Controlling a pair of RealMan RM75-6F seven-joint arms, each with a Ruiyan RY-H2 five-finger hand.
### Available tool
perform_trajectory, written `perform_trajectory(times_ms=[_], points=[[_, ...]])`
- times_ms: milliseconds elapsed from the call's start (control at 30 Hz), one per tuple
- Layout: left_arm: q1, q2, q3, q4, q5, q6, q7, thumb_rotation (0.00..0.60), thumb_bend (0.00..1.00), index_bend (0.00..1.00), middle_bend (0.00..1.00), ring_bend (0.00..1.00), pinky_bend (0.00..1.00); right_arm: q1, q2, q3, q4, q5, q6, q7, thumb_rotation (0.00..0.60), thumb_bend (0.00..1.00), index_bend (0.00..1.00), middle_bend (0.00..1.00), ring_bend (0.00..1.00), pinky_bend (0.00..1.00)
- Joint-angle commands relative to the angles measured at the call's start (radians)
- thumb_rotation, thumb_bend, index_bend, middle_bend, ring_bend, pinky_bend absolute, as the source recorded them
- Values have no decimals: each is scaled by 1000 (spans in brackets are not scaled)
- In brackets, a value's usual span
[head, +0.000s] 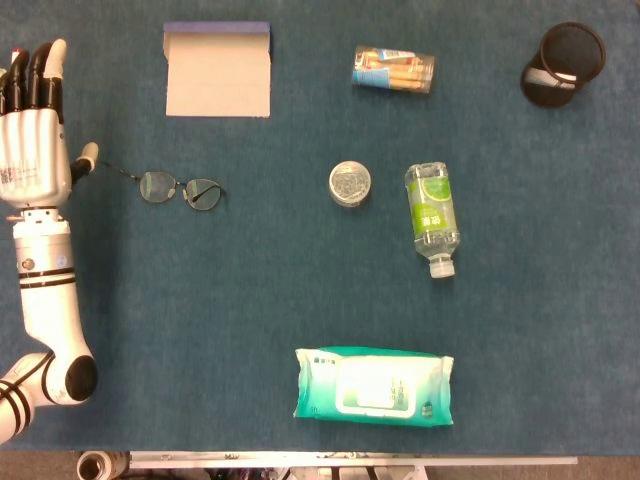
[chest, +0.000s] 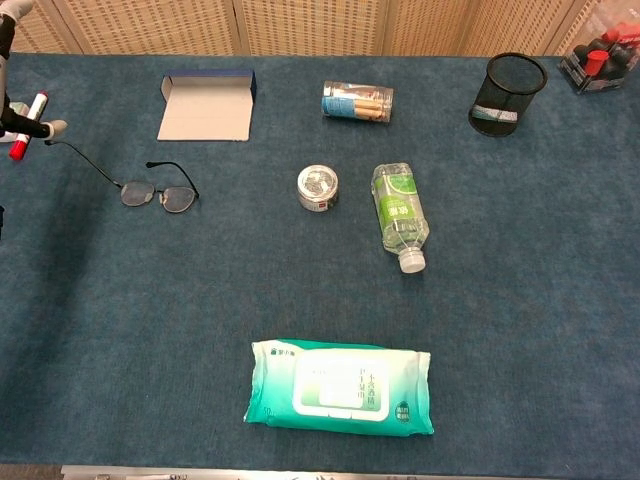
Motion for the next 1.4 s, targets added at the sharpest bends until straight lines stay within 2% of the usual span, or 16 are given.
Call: perform_trajectory(times_ms=[33, 433, 667, 1033, 1400], points=[[1, 6, -2, -21, 1, 1, 3, 600, 52, 0, 120, 85, 138, 0, 1, 0, 0, 0, 0, 1, 600, 409, 566, 466, 335, 305], [35, 78, 16, -220, 11, 6, 29, 600, 52, 0, 120, 85, 138, -8, 9, -3, -14, -24, 26, 6, 600, 408, 566, 466, 335, 305], [53, 122, 20, -285, 28, 32, 50, 600, 52, 0, 120, 85, 139, -9, 12, -3, -16, -23, 25, 9, 600, 409, 566, 466, 335, 305], [69, 153, 11, -219, -4, 6, 14, 600, 52, 0, 115, 84, 138, -15, 20, -1, -25, -30, 42, 17, 600, 408, 566, 466, 335, 305], [40, 77, 11, -36, 11, -23, -69, 600, 52, 0, 73, 76, 138, -17, 24, 3, -27, -27, 45, 25, 600, 409, 566, 466, 335, 305]])
